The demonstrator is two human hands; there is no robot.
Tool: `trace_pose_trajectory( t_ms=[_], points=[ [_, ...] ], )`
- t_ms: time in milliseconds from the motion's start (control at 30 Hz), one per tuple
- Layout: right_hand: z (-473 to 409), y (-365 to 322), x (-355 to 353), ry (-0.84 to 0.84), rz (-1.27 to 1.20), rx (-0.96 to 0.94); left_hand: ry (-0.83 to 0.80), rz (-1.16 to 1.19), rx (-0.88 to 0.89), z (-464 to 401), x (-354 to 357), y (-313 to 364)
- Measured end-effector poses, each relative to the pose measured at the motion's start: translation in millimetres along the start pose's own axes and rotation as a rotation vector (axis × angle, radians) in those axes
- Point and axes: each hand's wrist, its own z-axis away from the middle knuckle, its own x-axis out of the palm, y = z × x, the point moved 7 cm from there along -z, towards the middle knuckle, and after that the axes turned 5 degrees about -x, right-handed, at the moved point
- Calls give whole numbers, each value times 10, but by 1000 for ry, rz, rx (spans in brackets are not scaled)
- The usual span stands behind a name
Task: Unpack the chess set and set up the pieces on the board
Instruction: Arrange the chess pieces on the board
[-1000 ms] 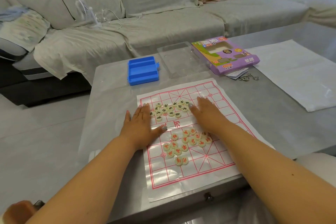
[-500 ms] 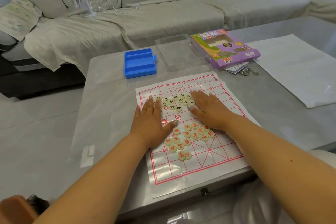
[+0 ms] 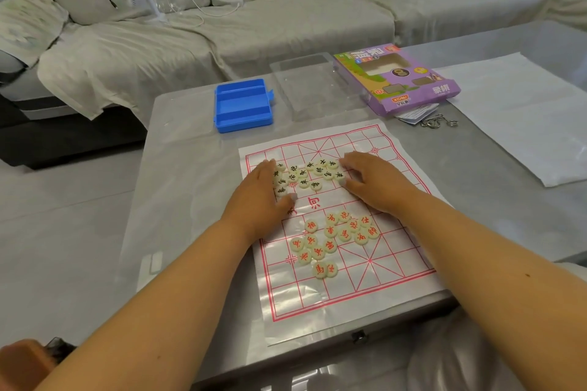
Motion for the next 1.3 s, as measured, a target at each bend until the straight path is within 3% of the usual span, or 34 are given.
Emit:
trace_pose_trajectory(
  t_ms=[233,567,1033,1300],
  points=[
    [-35,95,-39,148,-136,77,179,271,-50,58,-103,-153],
    [-20,57,-65,147,-126,118,226,135,73,29,-99,-100],
    [-23,70,-39,230,-75,168,202,241,-16,43,-121,-117],
    [-126,-42,-38,220,-237,99,228,216,38,56,-83,-96]
  ],
)
